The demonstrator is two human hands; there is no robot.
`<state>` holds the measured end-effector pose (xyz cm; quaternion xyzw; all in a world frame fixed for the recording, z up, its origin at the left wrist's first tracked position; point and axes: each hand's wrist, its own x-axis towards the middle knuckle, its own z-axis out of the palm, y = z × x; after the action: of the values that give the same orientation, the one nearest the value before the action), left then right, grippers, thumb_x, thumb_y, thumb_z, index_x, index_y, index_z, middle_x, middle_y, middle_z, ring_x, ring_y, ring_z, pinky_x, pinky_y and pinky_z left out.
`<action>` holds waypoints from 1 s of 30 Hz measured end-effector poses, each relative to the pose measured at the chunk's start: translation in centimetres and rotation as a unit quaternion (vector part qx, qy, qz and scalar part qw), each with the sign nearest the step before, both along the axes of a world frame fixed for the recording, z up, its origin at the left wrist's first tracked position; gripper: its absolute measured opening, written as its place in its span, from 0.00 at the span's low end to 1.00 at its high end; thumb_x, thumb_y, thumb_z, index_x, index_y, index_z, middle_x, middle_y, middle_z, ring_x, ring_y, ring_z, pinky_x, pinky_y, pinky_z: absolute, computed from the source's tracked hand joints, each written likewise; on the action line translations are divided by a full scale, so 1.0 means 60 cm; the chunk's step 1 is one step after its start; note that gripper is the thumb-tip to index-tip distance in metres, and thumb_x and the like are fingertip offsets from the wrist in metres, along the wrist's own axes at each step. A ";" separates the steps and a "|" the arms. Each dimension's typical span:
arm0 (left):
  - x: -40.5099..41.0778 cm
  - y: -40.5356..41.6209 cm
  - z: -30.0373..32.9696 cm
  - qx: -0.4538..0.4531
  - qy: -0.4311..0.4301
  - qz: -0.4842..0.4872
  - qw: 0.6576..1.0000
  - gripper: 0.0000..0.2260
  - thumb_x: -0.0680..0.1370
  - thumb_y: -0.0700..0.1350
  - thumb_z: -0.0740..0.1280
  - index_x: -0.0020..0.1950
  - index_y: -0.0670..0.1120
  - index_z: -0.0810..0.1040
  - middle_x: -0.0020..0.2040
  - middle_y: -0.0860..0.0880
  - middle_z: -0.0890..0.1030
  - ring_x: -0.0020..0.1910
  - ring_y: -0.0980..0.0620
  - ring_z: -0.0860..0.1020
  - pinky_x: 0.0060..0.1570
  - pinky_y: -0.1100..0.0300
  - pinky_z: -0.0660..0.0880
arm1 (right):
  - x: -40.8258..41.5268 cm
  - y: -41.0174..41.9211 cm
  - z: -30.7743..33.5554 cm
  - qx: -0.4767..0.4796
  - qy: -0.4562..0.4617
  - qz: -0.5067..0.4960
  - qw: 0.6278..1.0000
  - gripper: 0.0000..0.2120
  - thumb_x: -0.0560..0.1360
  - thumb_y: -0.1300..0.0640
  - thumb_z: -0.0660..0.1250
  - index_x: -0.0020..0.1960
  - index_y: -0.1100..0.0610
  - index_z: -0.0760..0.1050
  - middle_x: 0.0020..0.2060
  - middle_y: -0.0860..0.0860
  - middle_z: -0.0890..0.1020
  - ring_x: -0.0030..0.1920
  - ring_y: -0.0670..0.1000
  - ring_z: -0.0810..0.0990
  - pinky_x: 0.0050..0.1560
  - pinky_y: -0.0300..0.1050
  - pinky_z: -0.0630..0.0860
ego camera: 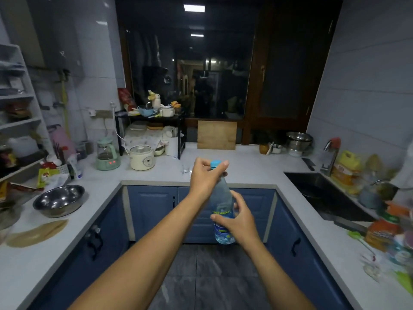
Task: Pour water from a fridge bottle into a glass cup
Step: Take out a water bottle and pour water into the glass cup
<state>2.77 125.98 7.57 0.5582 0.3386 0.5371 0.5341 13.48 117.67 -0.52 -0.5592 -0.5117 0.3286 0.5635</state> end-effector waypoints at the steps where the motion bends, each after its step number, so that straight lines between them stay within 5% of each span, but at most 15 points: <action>1: 0.007 0.038 -0.007 0.000 0.002 -0.042 0.999 0.15 0.79 0.51 0.71 0.57 0.42 0.73 0.54 0.38 0.85 0.51 0.46 0.85 0.59 0.47 0.80 | 0.013 0.037 -0.007 -0.004 0.012 0.011 1.000 0.34 0.61 0.55 0.83 0.62 0.40 0.73 0.54 0.49 0.83 0.50 0.46 0.84 0.46 0.43 0.83; 5: 0.033 0.189 -0.031 -0.016 -0.005 -0.121 0.993 0.16 0.86 0.47 0.57 0.66 0.40 0.76 0.55 0.42 0.84 0.56 0.48 0.82 0.58 0.58 0.77 | 0.065 0.189 -0.033 -0.025 0.043 0.048 0.998 0.35 0.62 0.57 0.83 0.63 0.39 0.72 0.55 0.49 0.84 0.52 0.49 0.85 0.49 0.50 0.84; 7: 0.053 0.255 -0.033 -0.011 -0.001 -0.083 0.997 0.12 0.86 0.45 0.59 0.61 0.41 0.79 0.52 0.44 0.85 0.51 0.52 0.84 0.52 0.61 0.79 | 0.085 0.267 -0.039 -0.023 0.044 0.056 0.997 0.35 0.63 0.59 0.83 0.63 0.39 0.72 0.55 0.48 0.84 0.52 0.49 0.85 0.48 0.48 0.84; 10: 0.081 0.348 -0.030 0.002 -0.004 -0.011 1.000 0.08 0.83 0.44 0.65 0.56 0.39 0.77 0.49 0.43 0.85 0.47 0.52 0.85 0.54 0.52 0.80 | 0.105 0.383 -0.046 -0.004 0.030 0.062 0.998 0.35 0.63 0.59 0.82 0.63 0.39 0.72 0.56 0.46 0.83 0.52 0.48 0.85 0.49 0.49 0.84; 14: 0.098 0.454 -0.037 -0.003 -0.033 0.115 0.993 0.14 0.78 0.43 0.73 0.54 0.42 0.69 0.47 0.41 0.84 0.44 0.49 0.86 0.52 0.51 0.81 | 0.105 0.515 -0.054 0.013 -0.001 0.061 0.998 0.36 0.60 0.53 0.81 0.63 0.36 0.70 0.55 0.43 0.83 0.53 0.48 0.84 0.50 0.52 0.84; 17: 0.094 0.540 -0.051 -0.005 -0.036 0.076 0.996 0.13 0.80 0.44 0.70 0.58 0.40 0.71 0.48 0.42 0.83 0.46 0.50 0.84 0.56 0.51 0.80 | 0.110 0.601 -0.065 -0.003 -0.009 0.076 0.997 0.35 0.61 0.54 0.82 0.62 0.37 0.71 0.54 0.44 0.83 0.51 0.48 0.84 0.50 0.53 0.84; 21: 0.067 0.662 -0.076 -0.015 -0.020 -0.036 0.999 0.11 0.85 0.45 0.60 0.63 0.42 0.77 0.51 0.44 0.84 0.53 0.48 0.83 0.61 0.52 0.77 | 0.119 0.710 -0.087 -0.030 -0.014 0.102 0.994 0.36 0.62 0.55 0.82 0.63 0.36 0.70 0.56 0.45 0.82 0.50 0.46 0.85 0.48 0.49 0.85; 27: 0.069 0.816 -0.117 -0.029 -0.049 0.113 0.992 0.14 0.77 0.44 0.75 0.51 0.44 0.70 0.43 0.43 0.86 0.47 0.44 0.88 0.58 0.43 0.81 | 0.081 0.864 -0.114 -0.031 -0.057 0.061 0.996 0.35 0.64 0.55 0.81 0.56 0.28 0.66 0.54 0.36 0.77 0.52 0.40 0.80 0.41 0.30 0.78; 30: 0.050 0.886 -0.130 -0.030 -0.010 0.105 0.994 0.17 0.74 0.42 0.77 0.52 0.46 0.69 0.52 0.44 0.86 0.52 0.47 0.86 0.58 0.48 0.80 | 0.070 0.936 -0.131 -0.042 -0.056 0.058 0.996 0.36 0.63 0.56 0.81 0.56 0.28 0.65 0.54 0.35 0.76 0.52 0.39 0.79 0.39 0.27 0.76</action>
<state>5.78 179.15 -0.21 0.4980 0.4058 0.5852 0.4948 17.68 173.82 -8.40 -0.5694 -0.5594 0.3504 0.4899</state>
